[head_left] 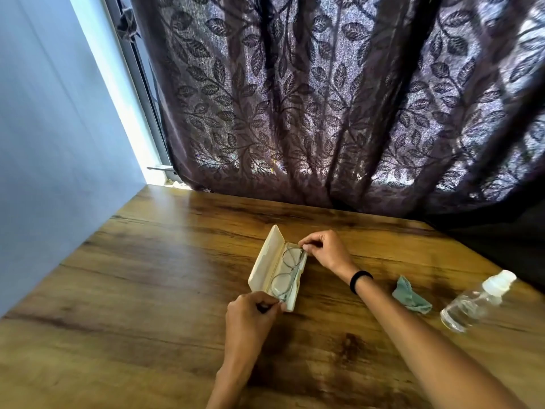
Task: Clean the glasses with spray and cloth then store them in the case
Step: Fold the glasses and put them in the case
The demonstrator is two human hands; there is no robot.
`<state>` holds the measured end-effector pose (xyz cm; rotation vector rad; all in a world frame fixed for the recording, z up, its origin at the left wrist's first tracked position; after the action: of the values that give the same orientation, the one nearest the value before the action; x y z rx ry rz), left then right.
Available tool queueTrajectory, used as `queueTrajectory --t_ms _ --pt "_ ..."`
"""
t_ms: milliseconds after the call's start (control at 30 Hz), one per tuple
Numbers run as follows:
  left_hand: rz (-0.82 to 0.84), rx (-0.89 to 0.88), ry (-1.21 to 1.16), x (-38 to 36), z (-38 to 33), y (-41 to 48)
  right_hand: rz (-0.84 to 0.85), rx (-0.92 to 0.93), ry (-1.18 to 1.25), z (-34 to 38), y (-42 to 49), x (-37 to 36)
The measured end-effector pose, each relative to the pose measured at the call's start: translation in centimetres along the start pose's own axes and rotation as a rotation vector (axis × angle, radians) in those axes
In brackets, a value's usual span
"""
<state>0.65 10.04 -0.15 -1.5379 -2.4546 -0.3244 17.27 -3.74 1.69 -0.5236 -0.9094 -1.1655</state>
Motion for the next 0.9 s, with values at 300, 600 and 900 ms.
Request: queueTrajectory --t_ms 300,600,900 --pt "0.006 -0.073 0.122 0.5 -0.1 -0.4 -0.025 -0.016 0.075 0.4 -0.5 0.1" --pt "0.011 -0.223 0.145 0.6 -3.1 0.0 -0.141 -0.047 0.252 -1.4 -3.5 3.5" --pt "0.259 -0.374 0.093 -6.5 -7.2 0.5 -0.285 -0.266 0.079 -8.2 -12.1 8.7"
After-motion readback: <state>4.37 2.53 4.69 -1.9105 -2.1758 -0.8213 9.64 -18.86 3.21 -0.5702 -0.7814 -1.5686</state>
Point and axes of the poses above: each hand's wrist, its own y-axis towards the middle knuckle, its own x-axis out of the back of the hand, z = x × y, the point moved 6 cm from there along y, towards the middle knuckle, and after that the axes turned 14 degrees about -y, right-handed, at the moved point
